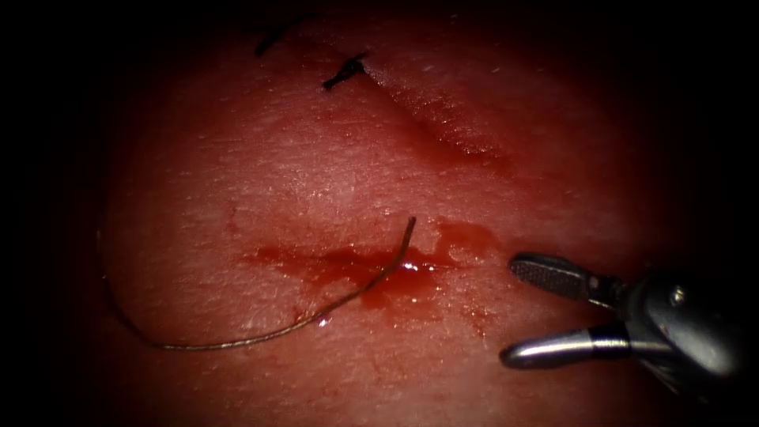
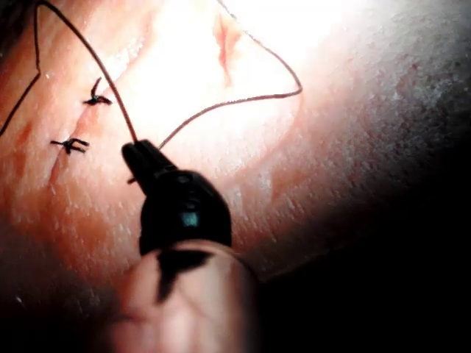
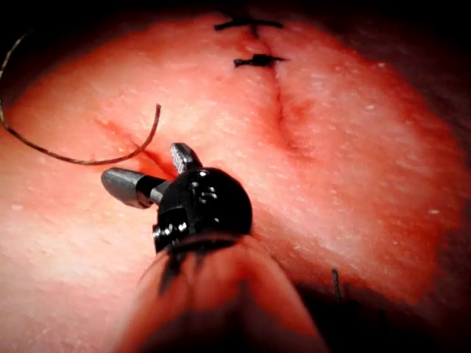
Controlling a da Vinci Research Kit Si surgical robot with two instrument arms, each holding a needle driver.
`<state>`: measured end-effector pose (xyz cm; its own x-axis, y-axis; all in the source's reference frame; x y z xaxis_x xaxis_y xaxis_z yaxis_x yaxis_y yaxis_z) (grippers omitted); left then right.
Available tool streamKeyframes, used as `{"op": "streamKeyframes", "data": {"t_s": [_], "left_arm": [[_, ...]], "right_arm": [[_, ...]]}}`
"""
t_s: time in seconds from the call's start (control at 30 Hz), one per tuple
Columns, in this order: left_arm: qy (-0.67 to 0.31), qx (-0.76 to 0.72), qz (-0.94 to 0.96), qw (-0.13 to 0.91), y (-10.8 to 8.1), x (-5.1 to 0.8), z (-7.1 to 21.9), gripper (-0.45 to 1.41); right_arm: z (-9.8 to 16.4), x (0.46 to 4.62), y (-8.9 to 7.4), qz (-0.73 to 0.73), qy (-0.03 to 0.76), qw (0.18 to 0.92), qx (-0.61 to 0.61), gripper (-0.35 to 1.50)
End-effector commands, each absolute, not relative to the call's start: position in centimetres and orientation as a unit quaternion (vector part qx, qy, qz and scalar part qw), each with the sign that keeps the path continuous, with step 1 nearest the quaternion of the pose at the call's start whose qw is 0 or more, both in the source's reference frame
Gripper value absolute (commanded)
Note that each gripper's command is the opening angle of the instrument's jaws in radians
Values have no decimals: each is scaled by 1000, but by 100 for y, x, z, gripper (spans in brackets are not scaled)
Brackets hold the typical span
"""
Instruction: Wound Closure
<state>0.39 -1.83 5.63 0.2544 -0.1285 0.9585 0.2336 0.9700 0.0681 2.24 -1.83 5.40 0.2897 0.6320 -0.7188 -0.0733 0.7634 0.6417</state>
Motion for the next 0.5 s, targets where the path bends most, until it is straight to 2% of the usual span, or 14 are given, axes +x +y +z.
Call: {"op": "streamKeyframes", "data": {"t_s": [0.03, 0.07, 0.23, 0.5], "left_arm": [[-608, -24, -93, 788, -193, 33, 557, -40], [-610, -8, -69, 789, -205, 34, 544, -45], [-620, 34, -27, 783, -244, 50, 496, -35], [-628, 48, -15, 777, -269, 96, 450, -32]], "right_arm": [[545, 232, -181, 231, 550, 761, 253, 94], [546, 232, -180, 232, 550, 761, 253, 94], [546, 234, -181, 232, 550, 761, 253, 91], [550, 240, -184, 232, 550, 762, 249, 88]]}}
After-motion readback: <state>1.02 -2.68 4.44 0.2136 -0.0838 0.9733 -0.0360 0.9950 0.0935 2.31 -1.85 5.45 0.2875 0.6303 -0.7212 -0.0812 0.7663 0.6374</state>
